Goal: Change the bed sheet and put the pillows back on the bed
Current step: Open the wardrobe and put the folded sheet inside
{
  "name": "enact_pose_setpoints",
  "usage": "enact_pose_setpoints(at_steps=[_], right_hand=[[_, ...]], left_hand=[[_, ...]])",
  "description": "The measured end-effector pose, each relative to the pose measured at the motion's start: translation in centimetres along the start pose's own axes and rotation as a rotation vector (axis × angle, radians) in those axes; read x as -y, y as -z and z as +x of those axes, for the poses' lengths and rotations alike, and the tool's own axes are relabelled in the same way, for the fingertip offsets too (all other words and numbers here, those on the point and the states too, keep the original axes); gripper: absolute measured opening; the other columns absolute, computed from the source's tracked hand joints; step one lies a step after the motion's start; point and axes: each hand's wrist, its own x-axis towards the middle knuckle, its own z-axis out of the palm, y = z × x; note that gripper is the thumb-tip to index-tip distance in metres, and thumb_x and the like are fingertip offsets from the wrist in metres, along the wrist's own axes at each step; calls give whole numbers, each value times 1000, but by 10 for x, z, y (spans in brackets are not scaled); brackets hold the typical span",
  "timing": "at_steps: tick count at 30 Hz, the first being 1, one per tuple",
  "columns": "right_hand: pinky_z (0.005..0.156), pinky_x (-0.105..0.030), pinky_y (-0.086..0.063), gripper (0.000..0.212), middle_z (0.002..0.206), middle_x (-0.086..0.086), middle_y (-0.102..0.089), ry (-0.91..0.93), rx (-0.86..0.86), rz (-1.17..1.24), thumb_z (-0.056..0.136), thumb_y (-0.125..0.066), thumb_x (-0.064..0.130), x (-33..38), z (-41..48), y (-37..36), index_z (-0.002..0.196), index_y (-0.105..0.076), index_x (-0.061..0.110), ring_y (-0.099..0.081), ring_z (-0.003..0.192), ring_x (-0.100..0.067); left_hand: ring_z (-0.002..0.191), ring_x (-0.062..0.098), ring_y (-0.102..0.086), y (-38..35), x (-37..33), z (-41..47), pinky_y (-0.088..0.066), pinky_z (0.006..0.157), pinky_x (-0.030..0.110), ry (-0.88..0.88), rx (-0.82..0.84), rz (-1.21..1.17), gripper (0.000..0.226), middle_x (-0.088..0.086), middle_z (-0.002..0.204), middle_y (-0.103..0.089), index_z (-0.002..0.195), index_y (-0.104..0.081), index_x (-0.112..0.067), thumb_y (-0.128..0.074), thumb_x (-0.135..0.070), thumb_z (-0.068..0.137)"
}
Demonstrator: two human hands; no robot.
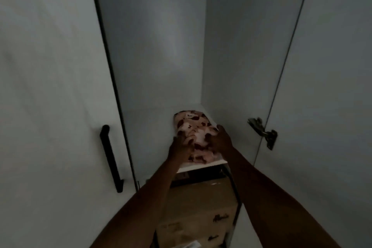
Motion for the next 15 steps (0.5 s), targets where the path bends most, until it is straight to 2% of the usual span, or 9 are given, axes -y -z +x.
enact_pose_setpoints(at_steps=[2,3,5,7,8,12,15], right_hand=[[105,-29,-39,69,142,-20,-55,128,22,-140,88,-74,22,-15,20,-8,148,-45,2,-53,131,-37],[106,-30,-38,69,140,-22,-56,188,10,-200,87,-70,33,-24,29,-13,144,-50,-1,-53,131,-39],[112,-44,-41,84,138,-25,-58,251,-29,-313,82,-52,58,-47,57,-21,140,-54,-3,-53,131,-42],[113,-51,-39,86,141,-26,-55,255,-17,-372,82,-55,57,-63,83,-25,142,-52,-4,-50,133,-41],[113,-50,-39,83,142,-25,-54,249,-6,-391,83,-59,53,-59,88,-26,143,-50,-3,-50,133,-40],[110,-42,-40,68,141,-20,-56,230,-78,-355,95,-41,51,-57,86,-25,148,-49,10,-52,130,-38],[113,-47,-41,86,149,-16,-49,225,-112,-286,86,-39,70,-75,66,-27,154,-41,16,-47,135,-35]], left_hand=[[152,27,-22,-15,16,13,-20,122,30,-26,46,130,75,6,168,-9,161,-17,-30,-60,-38,99],[153,27,-18,-22,19,19,-19,124,32,-66,34,169,76,6,169,-3,161,-13,-30,-58,-37,100],[156,28,-4,-32,20,32,-14,126,39,-127,18,265,80,7,168,9,161,-3,-28,-55,-39,102],[155,29,10,-34,18,47,-7,127,40,-123,36,337,83,10,167,18,161,3,-26,-54,-40,102],[155,29,12,-32,16,54,-6,127,39,-114,46,347,84,10,166,20,161,4,-26,-54,-40,102],[155,29,10,-26,15,53,-4,126,38,-108,44,324,91,9,167,16,161,5,-25,-58,-45,99],[155,31,7,-25,24,27,-5,125,38,-71,50,324,91,12,167,16,160,8,-27,-58,-42,100]])
